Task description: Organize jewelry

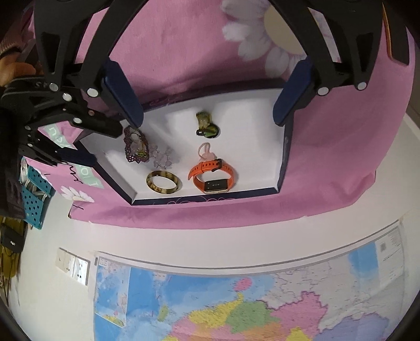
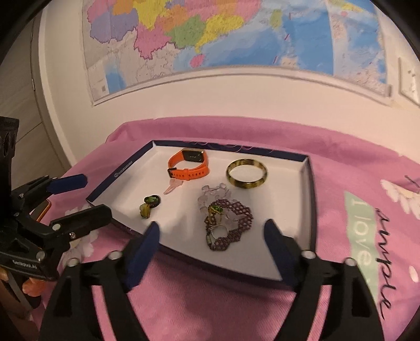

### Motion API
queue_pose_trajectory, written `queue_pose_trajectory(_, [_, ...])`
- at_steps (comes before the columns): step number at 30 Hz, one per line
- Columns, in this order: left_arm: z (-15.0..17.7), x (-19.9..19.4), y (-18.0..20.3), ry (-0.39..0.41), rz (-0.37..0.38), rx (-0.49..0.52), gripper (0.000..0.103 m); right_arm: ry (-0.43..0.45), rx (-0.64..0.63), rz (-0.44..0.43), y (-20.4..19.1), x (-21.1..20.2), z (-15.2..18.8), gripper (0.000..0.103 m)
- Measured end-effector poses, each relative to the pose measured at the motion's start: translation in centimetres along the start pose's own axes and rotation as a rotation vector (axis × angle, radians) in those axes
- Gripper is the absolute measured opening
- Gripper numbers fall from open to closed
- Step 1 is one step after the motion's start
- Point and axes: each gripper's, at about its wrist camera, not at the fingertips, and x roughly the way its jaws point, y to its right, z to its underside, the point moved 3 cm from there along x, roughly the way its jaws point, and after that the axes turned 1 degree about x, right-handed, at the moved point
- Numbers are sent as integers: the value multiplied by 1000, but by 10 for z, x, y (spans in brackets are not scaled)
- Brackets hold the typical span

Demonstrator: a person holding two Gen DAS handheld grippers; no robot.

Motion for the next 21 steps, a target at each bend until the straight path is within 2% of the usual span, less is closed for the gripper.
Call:
queue_pose_trajectory(2, [5, -6, -1, 11, -14, -12, 97, 17, -4, 14, -3, -6, 3, 92])
queue_pose_trajectory(5, [12, -14, -1, 16, -27, -27, 97, 51, 16, 18, -6, -19, 8, 96])
queue_pose_trajectory(14, [27, -41, -7, 48, -59, -81, 97, 80, 28, 39, -21, -48, 27, 96])
queue_pose_trajectory(21, [38, -59, -8, 61, -95, -84, 97, 97, 28, 68, -29, -66, 39, 96])
